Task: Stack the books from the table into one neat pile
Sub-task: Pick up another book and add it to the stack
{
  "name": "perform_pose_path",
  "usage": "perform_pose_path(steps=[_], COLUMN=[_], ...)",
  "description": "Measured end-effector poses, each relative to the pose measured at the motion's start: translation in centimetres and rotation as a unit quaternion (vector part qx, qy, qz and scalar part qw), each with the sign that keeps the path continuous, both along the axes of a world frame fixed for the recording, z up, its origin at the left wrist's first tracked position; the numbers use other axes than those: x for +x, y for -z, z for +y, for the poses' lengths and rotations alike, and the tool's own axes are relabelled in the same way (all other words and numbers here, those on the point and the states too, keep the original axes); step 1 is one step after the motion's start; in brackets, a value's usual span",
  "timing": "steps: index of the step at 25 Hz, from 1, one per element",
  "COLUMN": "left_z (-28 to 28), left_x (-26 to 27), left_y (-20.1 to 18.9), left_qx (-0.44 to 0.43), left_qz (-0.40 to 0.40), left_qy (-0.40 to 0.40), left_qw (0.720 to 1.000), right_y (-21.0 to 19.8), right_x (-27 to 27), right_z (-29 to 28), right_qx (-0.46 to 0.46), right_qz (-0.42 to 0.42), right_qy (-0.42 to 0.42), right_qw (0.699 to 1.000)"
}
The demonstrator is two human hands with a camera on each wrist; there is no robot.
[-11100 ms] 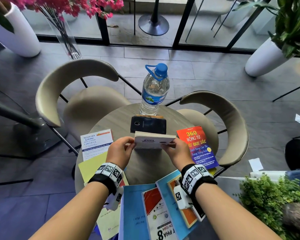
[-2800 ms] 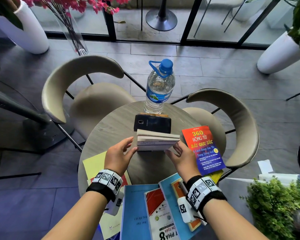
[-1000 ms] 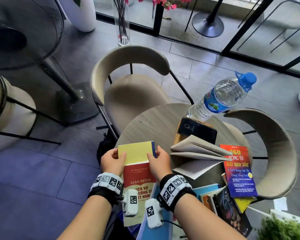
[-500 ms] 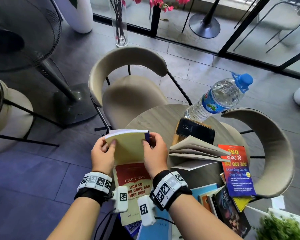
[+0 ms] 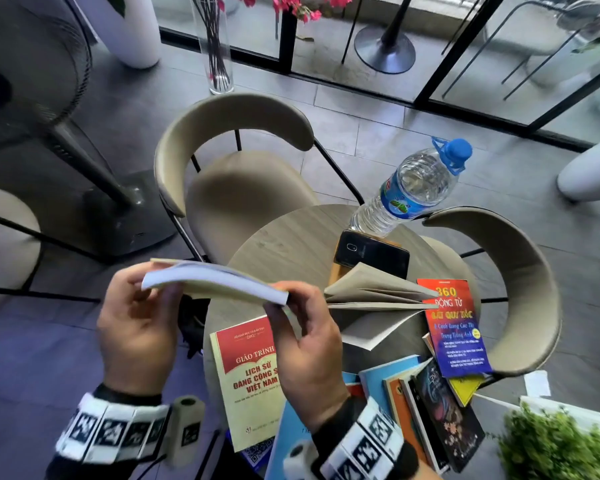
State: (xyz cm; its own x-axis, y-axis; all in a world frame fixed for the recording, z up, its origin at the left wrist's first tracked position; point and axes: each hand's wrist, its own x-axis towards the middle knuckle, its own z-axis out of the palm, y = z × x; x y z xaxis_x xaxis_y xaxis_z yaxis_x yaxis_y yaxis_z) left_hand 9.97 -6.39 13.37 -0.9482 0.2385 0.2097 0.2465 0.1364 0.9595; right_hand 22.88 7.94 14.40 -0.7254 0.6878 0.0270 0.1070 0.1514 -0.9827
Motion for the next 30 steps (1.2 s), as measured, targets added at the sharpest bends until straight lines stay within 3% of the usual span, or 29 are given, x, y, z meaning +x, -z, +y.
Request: perform_pose_path(steps=[3, 6, 8, 11, 15, 22, 30], left_z=[-2.0, -2.8, -2.6, -0.3, 4.1, 9.4, 10.9], left_x=[3.6, 8.3, 11.2, 14.7, 15.8, 14.7, 11.4], left_y=[-1.1, -0.2, 0.6, 1.0, 2.3, 4.3, 6.0], left_qx=[-0.013, 0.003, -0.031, -0.065, -0.055, -0.067, -0.12], left_qz=[0.002, -0.039, -0.057, -0.05, -0.023, 0.037, 0.092], left_qy=[0.035, 0.088, 0.11, 0.174, 0.271, 0.308, 0.27], left_qw=[0.999, 0.995, 0.992, 0.981, 0.961, 0.948, 0.951], right_y=[-1.1, -0.7, -0.2, -0.6, -0.6, 1.2, 4.1], right_x=[5.1, 10.9, 14.0, 17.8, 21.0, 20.3, 16.9], right_z=[-0.5, -0.2, 0.7, 4.1, 9.5, 15.9, 17.9], right_qx=[-0.013, -0.041, -0.059, -0.055, 0.004, 0.083, 0.106], right_qz=[-0.013, -0.077, -0.13, -0.163, -0.162, -0.187, -0.182], right_qy=[-0.039, 0.002, 0.023, 0.035, -0.026, -0.058, -0.09], right_qw=[0.999, 0.996, 0.989, 0.984, 0.986, 0.977, 0.973])
